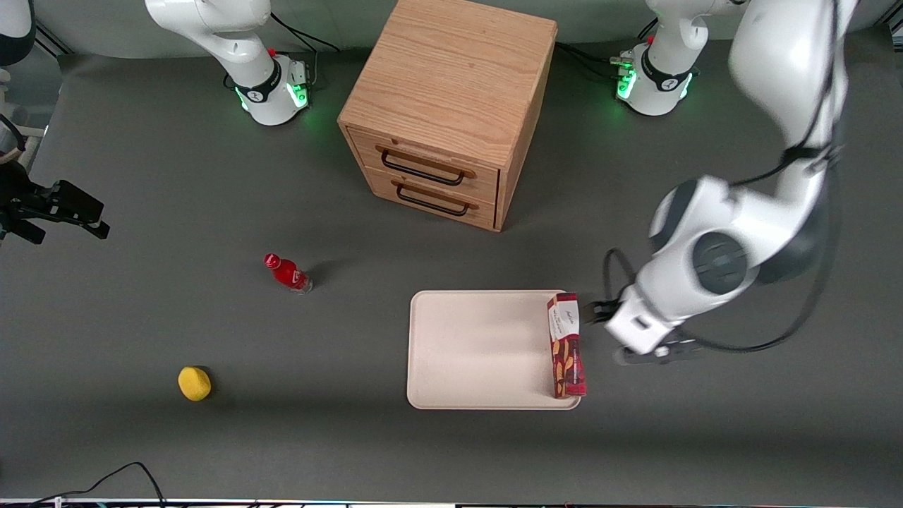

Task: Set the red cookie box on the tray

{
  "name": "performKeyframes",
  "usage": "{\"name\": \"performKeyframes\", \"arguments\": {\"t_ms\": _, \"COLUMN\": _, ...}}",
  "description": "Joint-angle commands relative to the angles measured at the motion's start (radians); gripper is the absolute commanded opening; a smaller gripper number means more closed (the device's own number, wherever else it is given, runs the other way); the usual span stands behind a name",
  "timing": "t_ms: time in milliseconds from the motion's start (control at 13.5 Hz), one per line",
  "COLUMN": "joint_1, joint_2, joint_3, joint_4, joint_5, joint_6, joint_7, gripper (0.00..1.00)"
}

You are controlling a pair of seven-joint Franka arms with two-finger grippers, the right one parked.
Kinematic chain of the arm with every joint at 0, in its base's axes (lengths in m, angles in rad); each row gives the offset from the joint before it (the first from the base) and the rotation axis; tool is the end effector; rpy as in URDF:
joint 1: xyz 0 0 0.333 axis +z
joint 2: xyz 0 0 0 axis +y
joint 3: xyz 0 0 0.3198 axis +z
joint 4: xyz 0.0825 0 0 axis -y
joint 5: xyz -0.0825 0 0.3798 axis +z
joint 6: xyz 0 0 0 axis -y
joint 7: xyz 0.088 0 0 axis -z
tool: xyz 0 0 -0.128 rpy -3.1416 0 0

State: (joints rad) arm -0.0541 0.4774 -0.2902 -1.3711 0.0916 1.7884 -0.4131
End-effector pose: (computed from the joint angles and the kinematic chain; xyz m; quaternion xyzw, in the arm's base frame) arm 0.6603 -0.1900 0.4314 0.9988 0.0376 -0.0269 0.0127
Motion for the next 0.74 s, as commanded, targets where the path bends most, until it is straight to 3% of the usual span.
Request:
{"name": "performKeyframes", "arguments": {"t_ms": 0, "joint_1": 0.002, "joint_2": -0.175, "joint_3": 0.159, "joint_4": 0.003, "joint_5": -0.108, "joint_6": -0.211, "joint_7": 0.202, "gripper": 1.0}}
{"name": "performKeyframes", "arguments": {"t_ms": 222, "joint_1": -0.003, "joint_2": -0.355, "joint_3": 0.32, "joint_4": -0.119, "joint_5": -0.142, "joint_6": -0.351, "joint_7": 0.435, "gripper": 1.0}}
{"name": "performKeyframes", "arguments": {"t_ms": 444, "joint_1": -0.006, "joint_2": -0.541, "joint_3": 0.391, "joint_4": -0.374, "joint_5": -0.127, "joint_6": -0.243, "joint_7": 0.517, "gripper": 1.0}}
{"name": "performKeyframes", "arguments": {"t_ms": 667, "joint_1": -0.009, "joint_2": -0.493, "joint_3": 0.385, "joint_4": -0.275, "joint_5": -0.122, "joint_6": -0.263, "joint_7": 0.51, "gripper": 1.0}}
